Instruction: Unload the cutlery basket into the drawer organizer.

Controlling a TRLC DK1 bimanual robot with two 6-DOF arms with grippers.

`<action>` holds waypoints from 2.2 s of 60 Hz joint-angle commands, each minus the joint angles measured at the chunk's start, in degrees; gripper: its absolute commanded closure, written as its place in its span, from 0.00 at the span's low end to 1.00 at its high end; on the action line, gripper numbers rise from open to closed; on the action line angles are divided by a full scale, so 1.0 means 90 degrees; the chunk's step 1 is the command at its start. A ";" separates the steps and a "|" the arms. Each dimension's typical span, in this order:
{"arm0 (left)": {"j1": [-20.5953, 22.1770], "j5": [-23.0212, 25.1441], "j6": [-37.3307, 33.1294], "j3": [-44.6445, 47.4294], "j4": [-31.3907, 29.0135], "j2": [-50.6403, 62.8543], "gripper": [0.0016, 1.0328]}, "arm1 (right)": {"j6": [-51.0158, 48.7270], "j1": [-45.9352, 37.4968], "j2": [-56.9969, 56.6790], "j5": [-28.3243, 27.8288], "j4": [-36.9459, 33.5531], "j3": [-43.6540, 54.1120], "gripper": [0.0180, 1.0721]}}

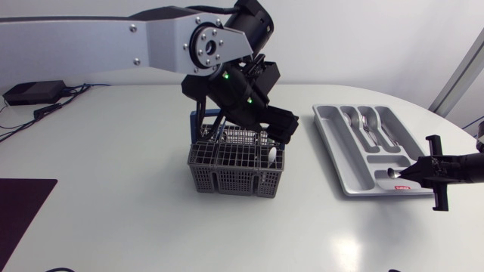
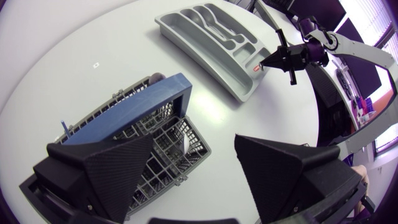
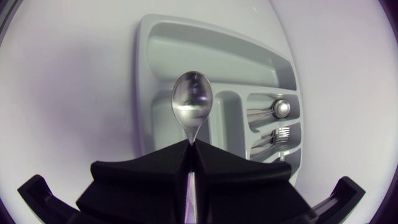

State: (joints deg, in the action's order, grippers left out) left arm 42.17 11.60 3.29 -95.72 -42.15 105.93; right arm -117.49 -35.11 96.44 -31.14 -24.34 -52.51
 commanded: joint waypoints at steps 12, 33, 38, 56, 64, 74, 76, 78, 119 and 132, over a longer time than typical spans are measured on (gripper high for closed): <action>0.0041 0.0147 0.0191 -0.0038 -0.0053 0.0242 0.12 | -0.0314 0.0112 0.0641 0.0569 0.0780 -0.0083 0.91; 0.0060 0.0206 0.0191 0.0001 -0.0043 0.0320 0.11 | -0.0227 0.0357 0.0759 0.0842 0.1718 0.0424 0.71; 0.0070 0.0206 0.0191 -0.0009 -0.0033 0.0359 0.11 | -0.0119 0.0357 0.0641 0.0833 0.1728 0.0454 0.65; 0.0129 0.0216 0.0142 0.0011 -0.0092 0.0369 0.11 | 0.0545 0.0259 -0.0198 0.0403 0.1659 0.0620 0.44; 0.0050 0.0216 0.0113 0.0108 -0.0111 0.0369 0.11 | 0.0926 0.0230 -0.0735 0.0100 0.1435 0.0776 0.39; 0.0021 0.0216 0.0103 0.0196 -0.0111 0.0427 0.12 | 0.1668 0.0239 -0.1439 -0.0349 0.1210 0.0991 0.30; 0.0041 0.0216 0.0093 0.0196 -0.0111 0.0447 0.13 | 0.1805 0.0249 -0.1575 -0.0427 0.1181 0.1040 0.29; 0.0060 0.0206 0.0093 0.0187 -0.0111 0.0457 0.17 | 0.1941 0.0259 -0.1732 -0.0525 0.1151 0.1108 0.29; 0.0148 -0.0087 0.0201 0.0421 0.0387 0.0691 0.85 | 0.3172 0.0659 -0.4222 -0.1355 0.0575 0.2407 0.24; 0.0187 -0.0234 0.0230 0.0899 0.0738 0.0437 0.88 | 0.3172 0.0679 -0.4378 -0.1365 0.0566 0.2602 0.24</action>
State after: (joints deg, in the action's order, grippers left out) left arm 43.31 10.00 3.49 -90.96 -36.01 111.87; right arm -89.95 -29.50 57.63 -42.72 -18.50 -31.11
